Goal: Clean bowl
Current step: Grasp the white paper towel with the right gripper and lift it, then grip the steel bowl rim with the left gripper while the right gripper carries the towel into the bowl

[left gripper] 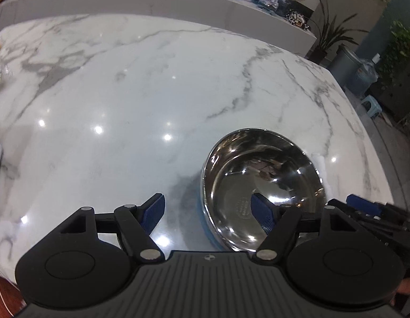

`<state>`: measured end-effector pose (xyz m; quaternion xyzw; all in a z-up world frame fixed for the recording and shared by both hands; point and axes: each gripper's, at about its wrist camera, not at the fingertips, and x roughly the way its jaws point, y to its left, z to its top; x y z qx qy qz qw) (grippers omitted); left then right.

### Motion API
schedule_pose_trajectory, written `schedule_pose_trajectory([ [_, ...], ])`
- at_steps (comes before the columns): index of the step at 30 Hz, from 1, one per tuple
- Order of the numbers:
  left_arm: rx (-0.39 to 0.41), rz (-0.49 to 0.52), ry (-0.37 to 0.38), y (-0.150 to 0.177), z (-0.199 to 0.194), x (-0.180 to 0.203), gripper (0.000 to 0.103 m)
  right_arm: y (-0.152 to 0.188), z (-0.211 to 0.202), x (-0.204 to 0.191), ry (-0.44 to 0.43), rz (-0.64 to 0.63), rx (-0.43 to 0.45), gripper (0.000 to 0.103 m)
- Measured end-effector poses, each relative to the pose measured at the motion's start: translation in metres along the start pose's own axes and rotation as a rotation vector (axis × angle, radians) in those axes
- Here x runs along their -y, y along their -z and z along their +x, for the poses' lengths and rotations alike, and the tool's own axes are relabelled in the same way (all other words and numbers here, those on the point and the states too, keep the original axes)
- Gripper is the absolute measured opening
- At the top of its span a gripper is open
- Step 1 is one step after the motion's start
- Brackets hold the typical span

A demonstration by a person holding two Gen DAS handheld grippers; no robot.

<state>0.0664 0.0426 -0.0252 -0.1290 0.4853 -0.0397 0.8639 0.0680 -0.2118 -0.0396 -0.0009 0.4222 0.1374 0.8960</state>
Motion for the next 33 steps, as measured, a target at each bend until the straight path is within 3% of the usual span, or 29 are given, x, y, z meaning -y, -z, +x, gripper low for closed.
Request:
schedule_pose_trajectory([
  [5,-0.036,0.02,0.005,0.001,0.007,0.003,0.053,0.0,0.009,0.0,0.008,-0.024,-0.013,0.047],
  [14,-0.061,0.033,0.009,0.004,0.015,0.004,0.025,0.0,0.024,0.001,0.022,-0.067,-0.037,0.023],
  [19,-0.058,0.031,0.014,0.008,0.015,0.002,0.023,0.0,0.033,0.001,0.03,-0.091,-0.05,0.011],
  [23,-0.057,0.035,0.003,0.007,0.014,0.002,0.021,-0.004,0.03,0.001,0.015,-0.082,-0.061,0.009],
  [27,-0.052,0.04,-0.004,0.006,0.016,0.006,0.021,-0.025,0.007,0.0,-0.075,-0.074,-0.018,0.009],
  [30,-0.046,0.039,-0.008,0.006,0.017,0.007,0.021,-0.045,-0.012,-0.011,-0.196,-0.092,0.009,0.009],
  [33,-0.041,0.043,-0.011,0.006,0.017,0.007,0.02,-0.048,-0.007,-0.024,-0.234,-0.147,-0.047,0.009],
])
